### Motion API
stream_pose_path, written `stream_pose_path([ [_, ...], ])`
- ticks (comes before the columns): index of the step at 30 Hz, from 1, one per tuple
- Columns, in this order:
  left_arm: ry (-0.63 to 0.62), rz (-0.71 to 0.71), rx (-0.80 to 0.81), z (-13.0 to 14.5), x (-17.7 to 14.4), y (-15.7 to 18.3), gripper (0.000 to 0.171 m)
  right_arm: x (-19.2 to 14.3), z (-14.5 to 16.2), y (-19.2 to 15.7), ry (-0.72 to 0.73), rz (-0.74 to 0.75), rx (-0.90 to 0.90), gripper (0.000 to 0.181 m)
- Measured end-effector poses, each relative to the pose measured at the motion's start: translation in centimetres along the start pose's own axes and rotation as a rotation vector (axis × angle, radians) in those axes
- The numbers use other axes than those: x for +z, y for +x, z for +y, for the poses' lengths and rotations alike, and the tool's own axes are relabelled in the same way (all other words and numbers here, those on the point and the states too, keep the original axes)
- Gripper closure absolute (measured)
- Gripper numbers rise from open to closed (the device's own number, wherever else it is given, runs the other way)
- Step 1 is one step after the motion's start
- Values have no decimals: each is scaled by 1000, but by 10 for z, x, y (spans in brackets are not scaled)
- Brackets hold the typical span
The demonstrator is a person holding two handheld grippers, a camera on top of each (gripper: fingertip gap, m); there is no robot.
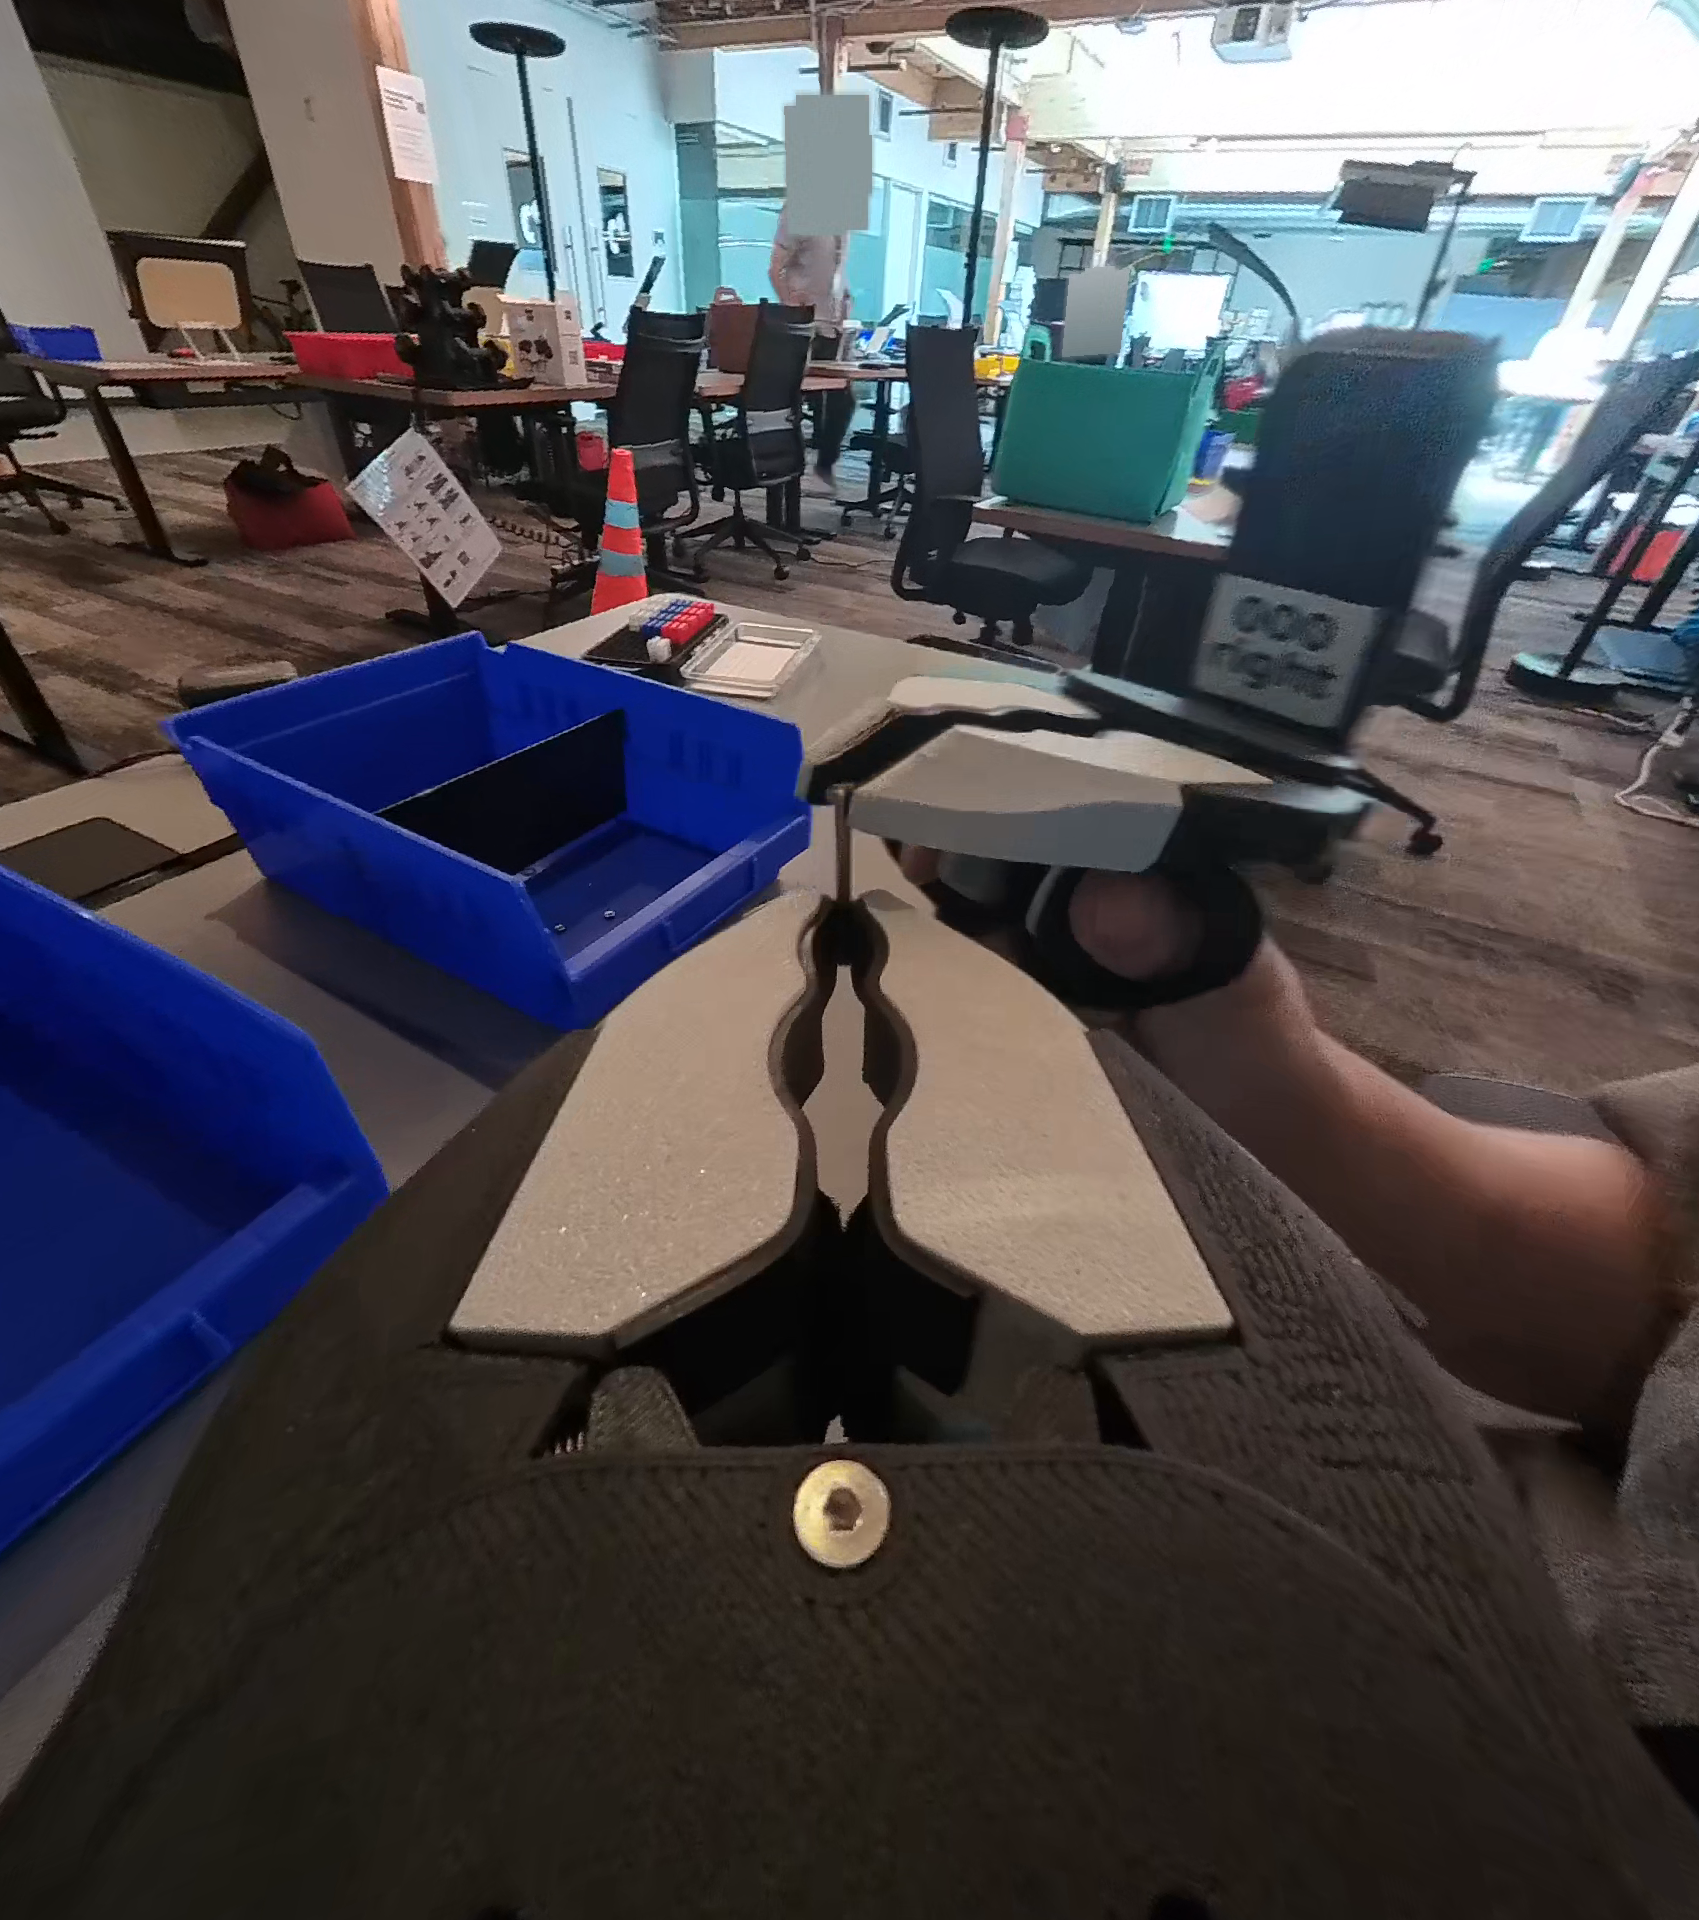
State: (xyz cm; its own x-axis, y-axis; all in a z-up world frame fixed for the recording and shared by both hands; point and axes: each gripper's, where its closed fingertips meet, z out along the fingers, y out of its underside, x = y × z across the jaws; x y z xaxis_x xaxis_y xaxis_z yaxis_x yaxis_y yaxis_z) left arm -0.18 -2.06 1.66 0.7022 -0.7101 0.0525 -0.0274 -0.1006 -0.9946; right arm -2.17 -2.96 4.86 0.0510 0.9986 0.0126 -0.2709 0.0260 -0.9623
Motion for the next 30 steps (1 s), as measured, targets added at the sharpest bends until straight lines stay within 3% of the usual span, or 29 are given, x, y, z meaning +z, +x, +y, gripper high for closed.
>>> stream_pose_path([
  [3,0,60,-29,-2,0,8,170,-2,-3,-7,2,-297,82,176],
  [11,-29,197,-63,2,9,40,170,-38,-12,-24,14,-1303,465,177],
  [13,-31,202,-66,4,10,42,170,-41,-11,-26,15,-1451,525,176],
  [15,-26,190,-71,3,9,39,170,-39,-10,-24,29,-1491,538,176],
  [19,-11,174,-74,-1,5,33,170,-32,-14,-16,91,-1342,546,170],
  [22,-7,165,-73,-2,4,30,170,-33,-20,-8,151,-1125,516,160],
  [25,-4,140,-75,-2,3,23,170,-20,-10,-2,87,-712,367,160],
  [30,-4,79,-67,-1,2,11,170,-24,-16,6,129,-151,128,159],
])
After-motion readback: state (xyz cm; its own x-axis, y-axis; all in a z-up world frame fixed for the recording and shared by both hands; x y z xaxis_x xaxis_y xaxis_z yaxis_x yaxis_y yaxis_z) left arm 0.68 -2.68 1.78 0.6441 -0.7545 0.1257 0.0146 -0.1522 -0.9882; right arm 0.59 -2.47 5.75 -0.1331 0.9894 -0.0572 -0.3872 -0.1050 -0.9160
